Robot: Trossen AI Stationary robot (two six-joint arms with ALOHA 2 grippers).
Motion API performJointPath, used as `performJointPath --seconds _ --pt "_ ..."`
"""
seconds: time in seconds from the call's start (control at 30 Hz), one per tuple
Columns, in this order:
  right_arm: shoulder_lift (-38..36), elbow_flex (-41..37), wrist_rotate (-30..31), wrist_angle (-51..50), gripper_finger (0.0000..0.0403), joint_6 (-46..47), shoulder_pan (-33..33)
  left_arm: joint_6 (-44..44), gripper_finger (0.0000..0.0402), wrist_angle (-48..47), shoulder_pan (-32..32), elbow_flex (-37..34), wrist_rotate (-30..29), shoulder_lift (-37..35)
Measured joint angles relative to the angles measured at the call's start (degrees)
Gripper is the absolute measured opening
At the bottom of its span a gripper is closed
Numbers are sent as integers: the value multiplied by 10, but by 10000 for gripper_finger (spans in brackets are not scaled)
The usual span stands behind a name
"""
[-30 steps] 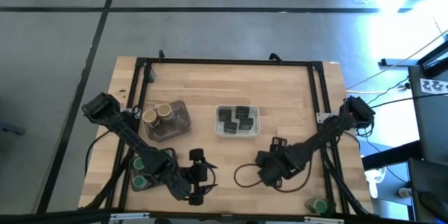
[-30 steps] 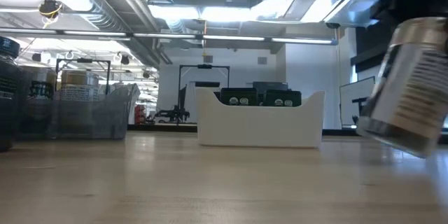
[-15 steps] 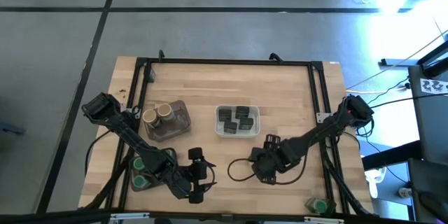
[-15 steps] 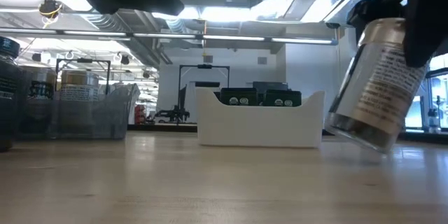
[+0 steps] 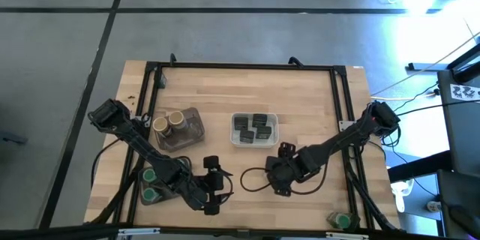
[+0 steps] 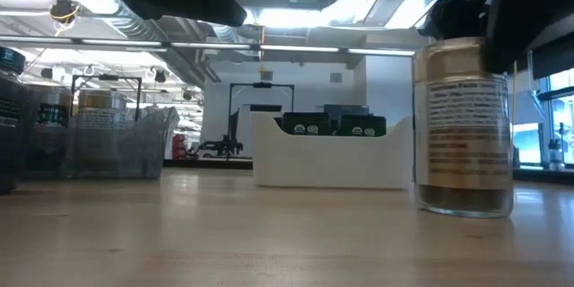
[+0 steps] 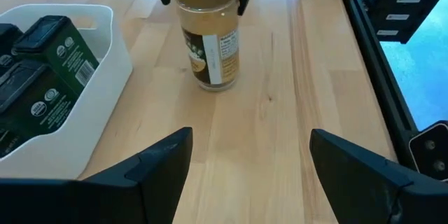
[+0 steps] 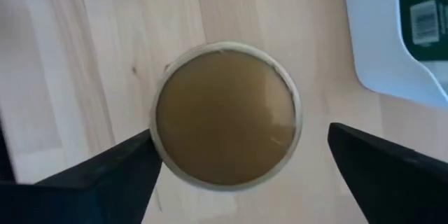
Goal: Sort spices by type
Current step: Put the gold seasoning bottle into the top black bin
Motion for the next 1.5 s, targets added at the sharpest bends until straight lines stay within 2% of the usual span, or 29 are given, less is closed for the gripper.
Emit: performJointPath --seconds 0.2,0.5,0.67,0.77,0.9,1.0,1.27,1.5 --pt "0 32 4 -58 382 7 -2 5 285 -4 0 0 2 -14" --pt "-30 64 34 -117 383 51 44 18 285 3 1 0 2 -30" --pt "-50 64 75 -139 383 93 83 4 287 29 22 0 5 -29" --pt "-52 61 111 -161 383 120 107 4 300 46 44 0 30 -25" --pt "-52 17 153 -147 383 155 138 31 334 102 89 2 97 -7" --pt "-52 -33 167 -126 383 193 159 63 355 112 120 31 131 22" --pt "-52 -150 225 -51 383 309 202 110 363 98 171 138 165 109" --pt "-51 -229 248 50 383 342 214 110 363 103 199 186 168 173"
